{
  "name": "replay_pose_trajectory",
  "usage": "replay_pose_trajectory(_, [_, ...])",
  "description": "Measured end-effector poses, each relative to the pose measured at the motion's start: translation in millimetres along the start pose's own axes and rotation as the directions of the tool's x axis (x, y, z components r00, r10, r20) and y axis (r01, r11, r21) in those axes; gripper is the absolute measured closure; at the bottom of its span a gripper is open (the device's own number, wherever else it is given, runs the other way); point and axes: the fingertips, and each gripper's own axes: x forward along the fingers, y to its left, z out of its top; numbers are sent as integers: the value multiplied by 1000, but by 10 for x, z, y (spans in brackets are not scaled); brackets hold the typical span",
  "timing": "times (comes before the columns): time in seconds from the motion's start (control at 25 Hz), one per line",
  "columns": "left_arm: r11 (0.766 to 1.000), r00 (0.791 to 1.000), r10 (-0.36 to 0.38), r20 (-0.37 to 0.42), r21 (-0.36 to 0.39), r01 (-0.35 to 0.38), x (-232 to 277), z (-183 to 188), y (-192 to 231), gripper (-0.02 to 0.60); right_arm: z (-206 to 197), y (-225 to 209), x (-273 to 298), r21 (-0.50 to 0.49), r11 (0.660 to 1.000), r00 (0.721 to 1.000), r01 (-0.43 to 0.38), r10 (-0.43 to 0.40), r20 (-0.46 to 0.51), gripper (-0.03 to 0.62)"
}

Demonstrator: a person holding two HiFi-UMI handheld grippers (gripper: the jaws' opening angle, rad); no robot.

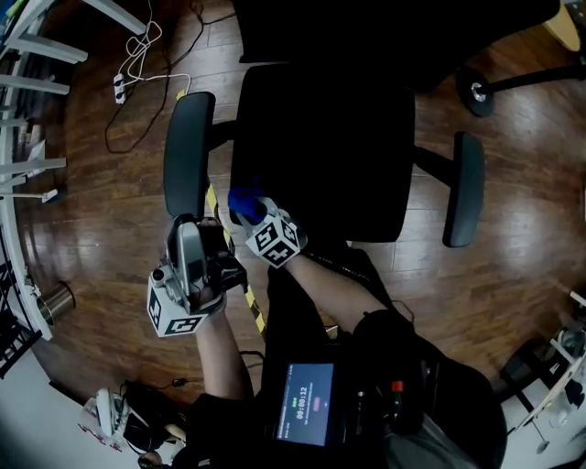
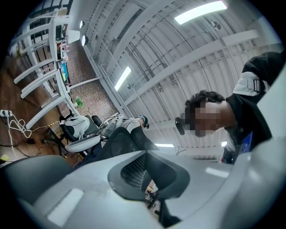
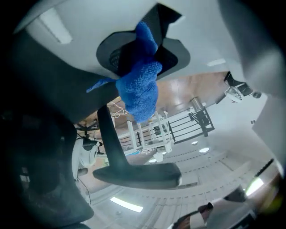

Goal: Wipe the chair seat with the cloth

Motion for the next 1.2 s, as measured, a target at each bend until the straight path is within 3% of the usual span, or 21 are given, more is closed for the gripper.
replay_pose_trajectory(0.16, [1000, 1000, 3, -1, -13, -3, -39, 6, 63, 588, -150, -66, -97, -1, 1000, 1000, 4, -4, -18, 500])
replay_pose_trajectory(0.32, [999, 1000, -13, 13, -31, 13, 42, -24, 99, 588, -731, -316, -662, -7, 999, 996, 39, -39, -80, 500])
replay_pose_trajectory(0.44, [998, 999, -37, 11, -45, 37, 148, -89, 98, 588, -1223, -726, -1365, 65, 985, 980, 160, -151, -129, 500])
replay_pose_trajectory(0.6, [996, 998, -58, 4, -66, 58, 264, -201, 98, 588, -1602, -1401, -2338, 185, 903, 919, 388, -362, -157, 500])
replay_pose_trajectory(0.72, [995, 998, -66, 1, -74, 66, 322, -267, 100, 588, -1770, -1643, -2773, 185, 869, 885, 460, -430, -180, 500])
replay_pose_trajectory(0.84, [994, 997, -76, -3, -80, 76, 382, -308, 80, 588, -1866, -1775, -3000, 199, 835, 855, 514, -481, -192, 500])
replay_pose_trajectory(1.04, [994, 997, -80, -11, -77, 79, 419, -357, 54, 588, -1839, -1837, -3050, 219, 802, 831, 555, -519, -201, 500])
replay_pose_trajectory(1.2, [995, 998, -67, -8, -74, 66, 394, -359, 94, 588, -1463, -1937, -3003, 261, 789, 829, 557, -547, -117, 500])
